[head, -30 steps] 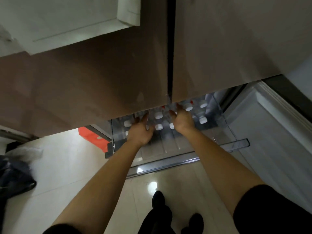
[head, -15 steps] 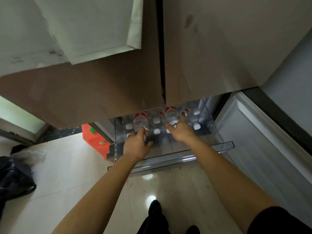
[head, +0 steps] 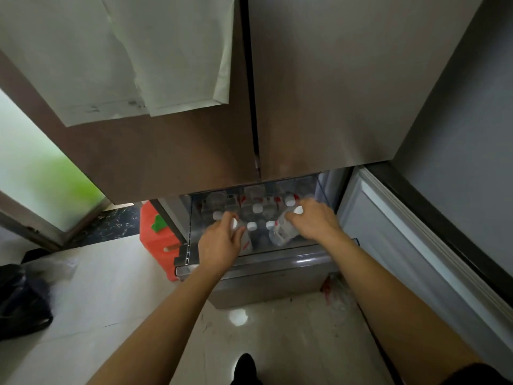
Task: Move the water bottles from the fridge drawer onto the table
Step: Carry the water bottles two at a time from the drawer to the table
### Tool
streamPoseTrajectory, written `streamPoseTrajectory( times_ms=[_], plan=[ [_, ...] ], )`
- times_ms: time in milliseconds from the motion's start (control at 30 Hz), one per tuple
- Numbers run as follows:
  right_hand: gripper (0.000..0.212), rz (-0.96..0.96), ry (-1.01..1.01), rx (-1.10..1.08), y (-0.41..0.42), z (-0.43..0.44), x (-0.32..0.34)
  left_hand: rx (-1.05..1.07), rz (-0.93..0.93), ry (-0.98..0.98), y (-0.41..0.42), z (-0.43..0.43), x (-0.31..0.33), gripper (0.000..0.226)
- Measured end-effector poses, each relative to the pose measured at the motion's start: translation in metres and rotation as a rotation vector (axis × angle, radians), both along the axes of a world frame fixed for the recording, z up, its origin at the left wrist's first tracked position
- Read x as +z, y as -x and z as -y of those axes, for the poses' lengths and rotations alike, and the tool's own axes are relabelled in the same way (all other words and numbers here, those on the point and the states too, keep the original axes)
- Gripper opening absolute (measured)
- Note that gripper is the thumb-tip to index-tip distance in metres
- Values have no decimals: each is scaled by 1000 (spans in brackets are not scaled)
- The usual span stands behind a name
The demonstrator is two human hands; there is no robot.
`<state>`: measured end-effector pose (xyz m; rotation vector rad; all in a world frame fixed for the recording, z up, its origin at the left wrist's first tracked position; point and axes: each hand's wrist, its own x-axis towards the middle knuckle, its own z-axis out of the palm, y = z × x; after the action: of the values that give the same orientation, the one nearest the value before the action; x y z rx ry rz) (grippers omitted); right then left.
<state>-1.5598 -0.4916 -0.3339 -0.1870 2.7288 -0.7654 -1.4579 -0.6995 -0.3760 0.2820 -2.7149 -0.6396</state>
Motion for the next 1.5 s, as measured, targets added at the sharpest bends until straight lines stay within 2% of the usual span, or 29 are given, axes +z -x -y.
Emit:
streamPoseTrajectory(
  times_ms=[167,367,433,533,600,633,833,1067,1167,1367,1500],
  plan=[
    [38,-24,-35,39,-8,-1,-13,18,40,-88,8,2,-13,28],
    [57,42,100,2,-11,8,-35,155,192,-243,16,11,-19,40],
    [70,11,46,17,-13,11,-43,156,223,-266,12,11,-23,49],
    [81,-27,-43,26,-16,11,-59,170,343,-324,7,14,-37,78],
    [86,13,18,13,-19,9,-68,145,383,-369,7,15,-43,88],
    [88,21,52,-1,-19,7,-72,131,374,-382,8,14,-45,87],
    [83,45,188,-30,-14,14,-76,140,245,-467,8,13,-41,66],
    [76,-45,423,47,-24,19,-66,102,46,-499,-7,23,-12,84],
    [77,-104,533,126,-30,24,-49,107,-41,-475,-23,25,7,82],
    [88,-254,684,287,-47,36,0,235,-310,-403,-71,7,62,77],
    [83,-320,797,383,-75,51,26,375,-444,-320,-124,3,92,76]
  ],
)
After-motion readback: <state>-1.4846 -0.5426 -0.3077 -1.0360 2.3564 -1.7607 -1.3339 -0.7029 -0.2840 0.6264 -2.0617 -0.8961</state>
